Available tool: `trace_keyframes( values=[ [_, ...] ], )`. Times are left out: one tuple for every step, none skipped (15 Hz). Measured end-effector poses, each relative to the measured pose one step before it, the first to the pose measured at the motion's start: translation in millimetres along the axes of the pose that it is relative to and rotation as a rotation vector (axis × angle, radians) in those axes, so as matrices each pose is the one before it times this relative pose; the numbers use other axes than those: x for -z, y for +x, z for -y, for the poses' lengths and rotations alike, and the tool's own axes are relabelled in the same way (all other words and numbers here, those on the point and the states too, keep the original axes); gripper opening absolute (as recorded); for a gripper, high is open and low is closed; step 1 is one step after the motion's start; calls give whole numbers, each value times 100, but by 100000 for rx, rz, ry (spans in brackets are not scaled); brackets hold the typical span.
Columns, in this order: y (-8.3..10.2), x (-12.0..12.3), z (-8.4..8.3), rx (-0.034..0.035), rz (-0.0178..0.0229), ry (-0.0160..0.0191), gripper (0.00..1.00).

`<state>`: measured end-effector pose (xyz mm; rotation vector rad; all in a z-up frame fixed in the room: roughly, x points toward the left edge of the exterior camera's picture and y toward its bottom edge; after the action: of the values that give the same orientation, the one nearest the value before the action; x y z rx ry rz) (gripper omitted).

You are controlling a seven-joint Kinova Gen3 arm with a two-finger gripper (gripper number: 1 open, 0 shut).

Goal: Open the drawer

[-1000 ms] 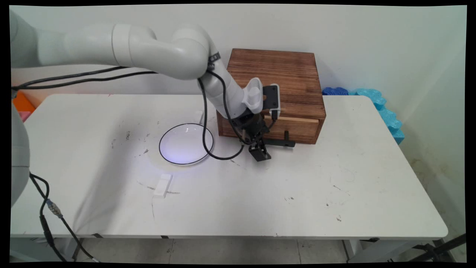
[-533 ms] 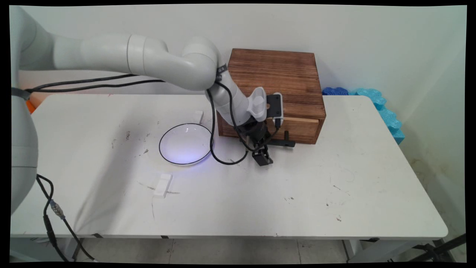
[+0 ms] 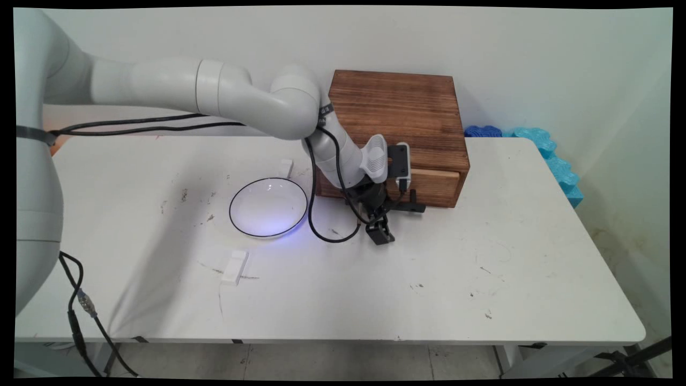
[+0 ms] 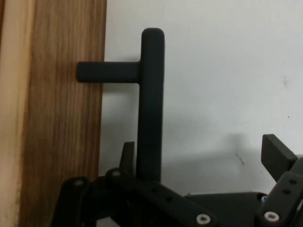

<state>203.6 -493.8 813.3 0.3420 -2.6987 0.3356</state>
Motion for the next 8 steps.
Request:
trace_keyframes(
  values=[
    [0, -113, -64, 11, 270, -212, 100],
    [4, -68, -73, -7, 306, -255, 100],
    [21, -48, -99, -69, 425, -350, 100],
    [38, -10, -126, 6, 451, -423, 100],
    [60, 33, -127, 6, 299, -361, 100],
    [90, 68, -175, 3, 274, -474, 100],
    [94, 105, -212, 87, 318, -489, 100],
    [70, 102, -197, 149, 286, -442, 100]
  ],
)
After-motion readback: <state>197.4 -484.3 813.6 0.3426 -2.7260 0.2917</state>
